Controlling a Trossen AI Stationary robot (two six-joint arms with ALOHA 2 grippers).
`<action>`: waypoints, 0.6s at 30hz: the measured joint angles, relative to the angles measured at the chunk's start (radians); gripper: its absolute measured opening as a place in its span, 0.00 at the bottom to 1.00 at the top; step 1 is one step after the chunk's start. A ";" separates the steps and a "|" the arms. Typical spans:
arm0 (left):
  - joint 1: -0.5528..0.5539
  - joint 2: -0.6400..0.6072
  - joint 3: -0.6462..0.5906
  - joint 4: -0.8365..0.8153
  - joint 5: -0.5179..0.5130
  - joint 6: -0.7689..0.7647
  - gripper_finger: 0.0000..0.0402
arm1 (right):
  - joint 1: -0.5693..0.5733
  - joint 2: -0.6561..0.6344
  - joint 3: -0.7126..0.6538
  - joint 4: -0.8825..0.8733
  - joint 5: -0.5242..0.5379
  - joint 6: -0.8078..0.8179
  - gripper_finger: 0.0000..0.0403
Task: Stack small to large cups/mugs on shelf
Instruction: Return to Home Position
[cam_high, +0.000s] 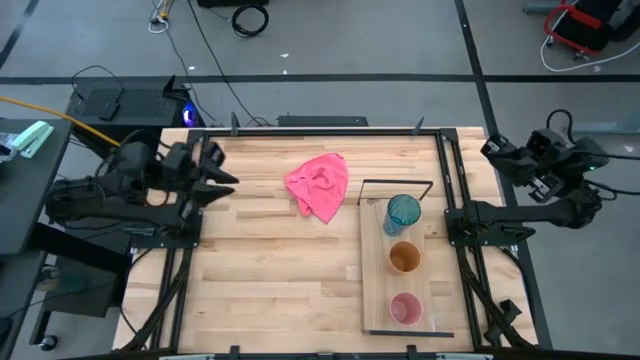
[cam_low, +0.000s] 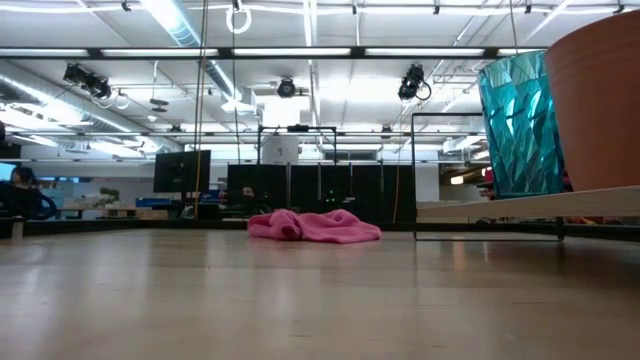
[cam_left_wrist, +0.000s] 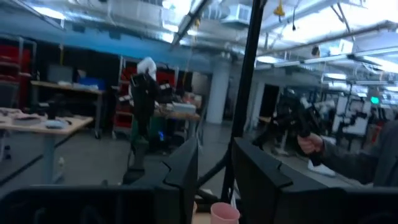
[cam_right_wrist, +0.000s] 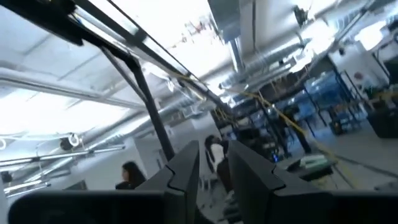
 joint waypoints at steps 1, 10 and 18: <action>0.008 -0.024 -0.020 0.004 0.000 -0.003 0.27 | 0.000 -0.011 -0.006 0.011 0.002 -0.007 0.23; 0.024 -0.231 -0.238 0.145 0.001 -0.054 0.27 | 0.000 -0.111 -0.125 0.145 0.003 0.010 0.23; 0.024 -0.311 -0.376 0.225 0.000 -0.098 0.27 | 0.000 -0.124 -0.306 0.337 0.003 0.062 0.23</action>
